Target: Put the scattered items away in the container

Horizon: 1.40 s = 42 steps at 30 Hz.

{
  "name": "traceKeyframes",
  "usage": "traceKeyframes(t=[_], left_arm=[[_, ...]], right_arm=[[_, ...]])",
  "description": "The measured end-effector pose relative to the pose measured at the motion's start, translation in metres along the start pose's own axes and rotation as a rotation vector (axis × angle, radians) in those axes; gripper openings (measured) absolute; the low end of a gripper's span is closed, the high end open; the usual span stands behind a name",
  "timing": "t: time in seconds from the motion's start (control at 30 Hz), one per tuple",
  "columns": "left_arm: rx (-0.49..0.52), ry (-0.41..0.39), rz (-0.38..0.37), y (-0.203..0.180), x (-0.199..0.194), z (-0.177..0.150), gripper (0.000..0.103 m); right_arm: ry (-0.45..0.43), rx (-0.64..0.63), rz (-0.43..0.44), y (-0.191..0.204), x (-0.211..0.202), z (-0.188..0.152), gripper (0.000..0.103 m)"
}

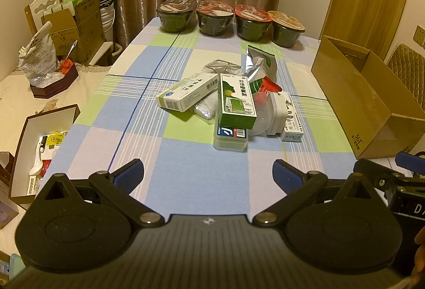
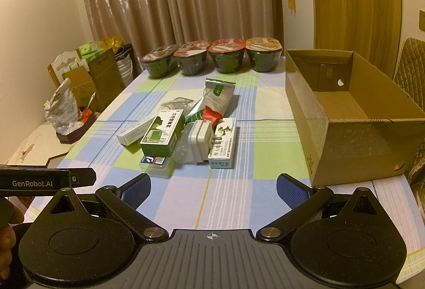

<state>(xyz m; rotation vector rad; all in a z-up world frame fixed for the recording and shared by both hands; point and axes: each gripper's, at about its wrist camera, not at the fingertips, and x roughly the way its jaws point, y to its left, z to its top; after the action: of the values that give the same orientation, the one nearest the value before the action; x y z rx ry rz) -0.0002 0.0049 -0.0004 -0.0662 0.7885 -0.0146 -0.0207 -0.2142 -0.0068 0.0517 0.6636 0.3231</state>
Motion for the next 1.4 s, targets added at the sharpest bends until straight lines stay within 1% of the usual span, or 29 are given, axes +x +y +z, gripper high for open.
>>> traceKeyframes(t=[0.8,1.03,1.13,1.3,1.4], left_arm=[[0.002,0.000,-0.002,0.000,0.000,0.000,0.101],[-0.002,-0.014,-0.009,-0.001,-0.002,0.001,0.101],[-0.014,-0.010,-0.018,0.002,-0.003,0.002,0.101],[-0.066,-0.003,-0.037,0.014,-0.004,0.007,0.101],[-0.078,-0.015,-0.038,0.019,-0.003,0.013,0.101]], right_arm=[[0.001,0.000,0.001,0.000,0.000,0.001,0.103],[-0.011,0.000,-0.009,0.000,-0.001,0.000,0.103],[-0.020,0.013,-0.010,-0.003,-0.002,0.000,0.103],[-0.028,0.035,-0.053,-0.009,-0.002,0.005,0.103],[-0.035,0.042,-0.041,-0.014,0.000,0.011,0.103]])
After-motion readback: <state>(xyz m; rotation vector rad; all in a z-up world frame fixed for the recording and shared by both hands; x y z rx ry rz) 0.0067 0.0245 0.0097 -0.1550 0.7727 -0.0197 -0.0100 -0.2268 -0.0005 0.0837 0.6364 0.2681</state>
